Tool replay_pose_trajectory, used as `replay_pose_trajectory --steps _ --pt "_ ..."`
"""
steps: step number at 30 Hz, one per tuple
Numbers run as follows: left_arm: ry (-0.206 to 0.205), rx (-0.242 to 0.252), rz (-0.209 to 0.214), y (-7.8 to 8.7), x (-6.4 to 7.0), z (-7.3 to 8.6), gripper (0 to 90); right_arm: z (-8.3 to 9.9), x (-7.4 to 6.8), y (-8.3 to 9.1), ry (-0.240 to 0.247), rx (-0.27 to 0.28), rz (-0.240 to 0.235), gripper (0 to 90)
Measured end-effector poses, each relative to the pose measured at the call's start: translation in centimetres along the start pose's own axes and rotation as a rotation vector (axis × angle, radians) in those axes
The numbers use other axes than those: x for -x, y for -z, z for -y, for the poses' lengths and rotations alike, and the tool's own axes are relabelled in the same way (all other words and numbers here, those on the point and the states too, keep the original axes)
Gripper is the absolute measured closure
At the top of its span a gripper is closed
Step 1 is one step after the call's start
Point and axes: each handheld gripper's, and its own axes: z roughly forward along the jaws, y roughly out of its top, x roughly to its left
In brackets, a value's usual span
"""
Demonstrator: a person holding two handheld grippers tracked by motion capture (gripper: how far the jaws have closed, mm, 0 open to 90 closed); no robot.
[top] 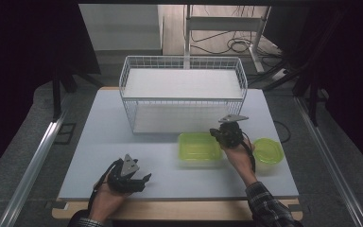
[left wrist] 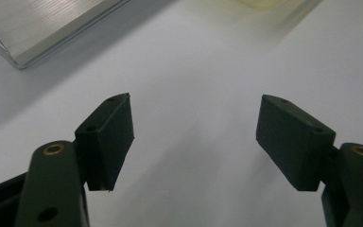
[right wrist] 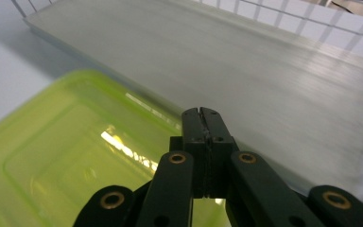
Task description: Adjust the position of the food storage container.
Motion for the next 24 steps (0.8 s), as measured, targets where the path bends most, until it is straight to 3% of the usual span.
replay_pose_trajectory --steps 6,7,10,19,22,24 --pt "-0.014 -0.001 -0.005 0.0 0.0 0.1 27.5 -1.6 -1.2 -2.4 0.031 -0.026 -0.010 89.1" --pt "-0.016 -0.002 -0.006 0.0 0.0 0.1 27.4 -2.0 -1.6 -3.4 0.042 -0.058 0.002 89.0" --pt "-0.023 -0.006 -0.005 0.0 0.1 0.1 27.3 -2.4 -1.9 -4.2 0.046 -0.083 0.001 89.1" --pt "-0.032 -0.010 -0.006 -0.1 0.2 0.1 27.1 -2.1 -3.4 -3.6 0.058 -0.106 -0.033 89.1" --pt "-0.037 -0.018 -0.006 -0.2 0.3 0.0 27.1 -1.2 -4.7 -2.6 0.065 -0.109 -0.072 89.0" --pt "-0.040 -0.018 -0.009 -0.1 0.3 0.0 27.1 -1.0 -4.9 -1.7 0.080 -0.101 -0.064 88.9"
